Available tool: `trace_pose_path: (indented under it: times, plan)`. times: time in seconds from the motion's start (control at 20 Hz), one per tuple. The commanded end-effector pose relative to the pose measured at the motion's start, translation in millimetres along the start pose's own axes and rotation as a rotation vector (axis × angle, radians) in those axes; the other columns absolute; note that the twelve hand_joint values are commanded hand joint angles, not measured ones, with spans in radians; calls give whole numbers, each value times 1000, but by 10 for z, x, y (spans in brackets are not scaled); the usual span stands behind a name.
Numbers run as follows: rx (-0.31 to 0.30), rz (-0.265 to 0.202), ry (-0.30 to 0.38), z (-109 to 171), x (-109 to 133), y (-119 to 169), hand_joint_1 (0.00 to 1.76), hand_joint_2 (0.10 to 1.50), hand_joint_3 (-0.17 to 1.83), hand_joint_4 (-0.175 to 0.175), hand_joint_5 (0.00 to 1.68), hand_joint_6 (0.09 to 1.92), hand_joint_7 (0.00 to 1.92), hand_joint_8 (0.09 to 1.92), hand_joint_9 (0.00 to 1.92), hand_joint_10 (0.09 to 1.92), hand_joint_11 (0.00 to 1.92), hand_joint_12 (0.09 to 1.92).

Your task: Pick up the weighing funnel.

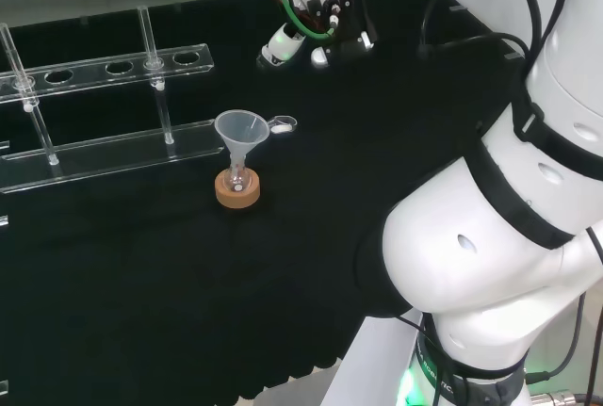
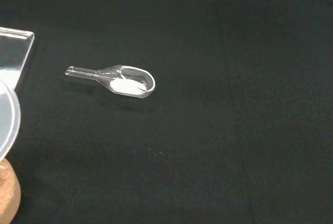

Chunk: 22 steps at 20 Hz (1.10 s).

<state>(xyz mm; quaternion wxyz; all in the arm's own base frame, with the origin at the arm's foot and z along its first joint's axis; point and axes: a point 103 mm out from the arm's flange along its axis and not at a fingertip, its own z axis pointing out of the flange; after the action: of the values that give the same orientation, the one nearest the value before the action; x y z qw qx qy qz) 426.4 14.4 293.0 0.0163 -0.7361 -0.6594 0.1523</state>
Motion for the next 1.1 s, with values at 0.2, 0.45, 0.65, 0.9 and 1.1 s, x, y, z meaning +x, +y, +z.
trace_pose_path:
  times: [0.2, 0.45, 0.65, 0.9, 1.1]
  plan:
    - [23, 4, 21, 173, -168, 342, 560, 771, 207, -37, 389, 87, 253, 731, 489, 695, 331, 1428]
    - [55, 3, 4, 340, -182, 607, 705, 780, 253, -41, 466, 87, 376, 702, 651, 597, 440, 1368]
    - [69, -28, -1, 530, -140, 841, 780, 758, 296, -38, 516, 87, 454, 689, 711, 554, 486, 1344]
    - [103, -71, -13, 782, 1, 1063, 829, 732, 312, -31, 555, 87, 493, 688, 738, 542, 501, 1341]
    - [128, -108, -21, 992, 136, 1224, 840, 710, 346, -28, 565, 87, 508, 675, 753, 520, 504, 1340]
